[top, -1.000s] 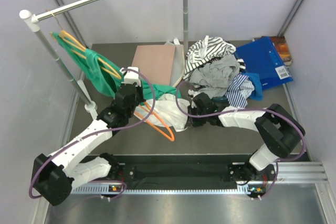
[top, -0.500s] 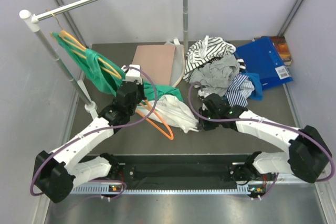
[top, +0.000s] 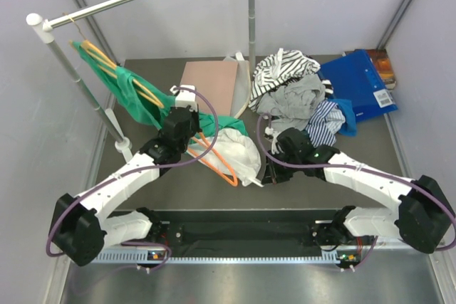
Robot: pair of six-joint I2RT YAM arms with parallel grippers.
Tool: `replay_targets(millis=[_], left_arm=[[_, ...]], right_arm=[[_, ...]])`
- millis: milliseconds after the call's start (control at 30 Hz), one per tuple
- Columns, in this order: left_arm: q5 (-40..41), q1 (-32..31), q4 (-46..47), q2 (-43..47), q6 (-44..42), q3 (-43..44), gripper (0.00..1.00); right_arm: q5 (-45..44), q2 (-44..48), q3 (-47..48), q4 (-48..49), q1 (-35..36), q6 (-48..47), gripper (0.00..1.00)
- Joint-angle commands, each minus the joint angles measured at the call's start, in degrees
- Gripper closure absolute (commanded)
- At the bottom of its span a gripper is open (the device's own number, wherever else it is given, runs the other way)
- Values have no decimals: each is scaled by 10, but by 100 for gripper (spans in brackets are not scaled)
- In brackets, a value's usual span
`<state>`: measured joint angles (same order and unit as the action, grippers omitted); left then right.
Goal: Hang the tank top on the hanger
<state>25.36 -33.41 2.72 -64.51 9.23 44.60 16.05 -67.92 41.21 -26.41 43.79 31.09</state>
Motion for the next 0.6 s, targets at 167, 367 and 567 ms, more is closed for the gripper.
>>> replay_targets(millis=[167, 367, 567], left_arm=[[-16, 2, 87, -24, 20, 34, 100], [-19, 2, 98, -32, 28, 33, 100], [-19, 2, 102, -20, 31, 19, 100]], right_arm=[[98, 17, 42, 71, 13, 47, 100], [79, 19, 72, 94, 10, 88, 100], [55, 18, 80, 94, -13, 98, 100]])
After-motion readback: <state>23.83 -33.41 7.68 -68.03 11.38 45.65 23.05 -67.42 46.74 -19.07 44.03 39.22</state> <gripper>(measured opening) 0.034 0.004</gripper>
